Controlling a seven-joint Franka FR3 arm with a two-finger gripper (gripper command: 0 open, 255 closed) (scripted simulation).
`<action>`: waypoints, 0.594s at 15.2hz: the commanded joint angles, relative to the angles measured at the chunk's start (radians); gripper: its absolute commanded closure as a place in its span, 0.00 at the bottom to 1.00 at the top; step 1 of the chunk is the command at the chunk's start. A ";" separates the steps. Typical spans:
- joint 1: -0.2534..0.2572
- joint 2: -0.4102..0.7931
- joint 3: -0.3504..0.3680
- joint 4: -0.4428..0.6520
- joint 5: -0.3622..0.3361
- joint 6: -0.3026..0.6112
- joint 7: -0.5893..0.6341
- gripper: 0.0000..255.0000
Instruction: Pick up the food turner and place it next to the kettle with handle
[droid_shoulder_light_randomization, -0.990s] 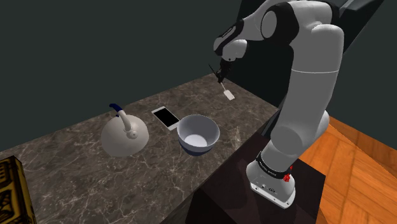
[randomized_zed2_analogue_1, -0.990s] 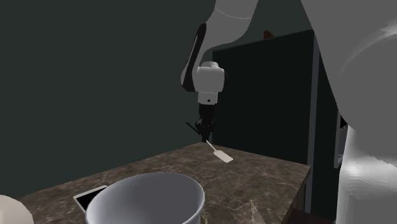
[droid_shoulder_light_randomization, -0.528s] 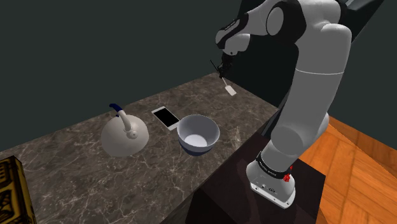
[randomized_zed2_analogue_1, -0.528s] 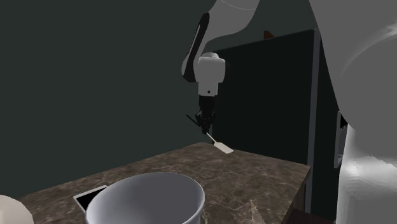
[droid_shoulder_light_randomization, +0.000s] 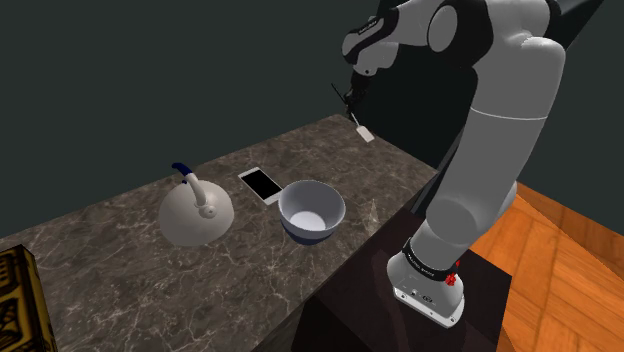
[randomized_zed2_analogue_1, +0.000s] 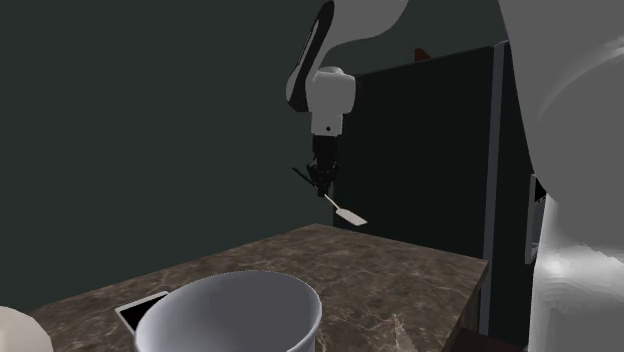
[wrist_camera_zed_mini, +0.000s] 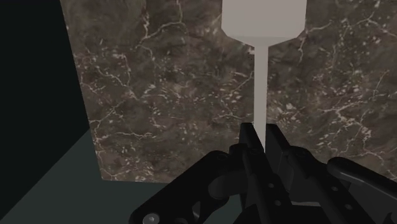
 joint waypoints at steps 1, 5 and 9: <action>0.002 -0.014 -0.003 0.011 -0.009 -0.024 0.006 1.00; 0.006 -0.037 -0.008 0.038 -0.024 -0.071 0.017 1.00; 0.008 -0.056 -0.011 0.069 -0.037 -0.119 0.027 1.00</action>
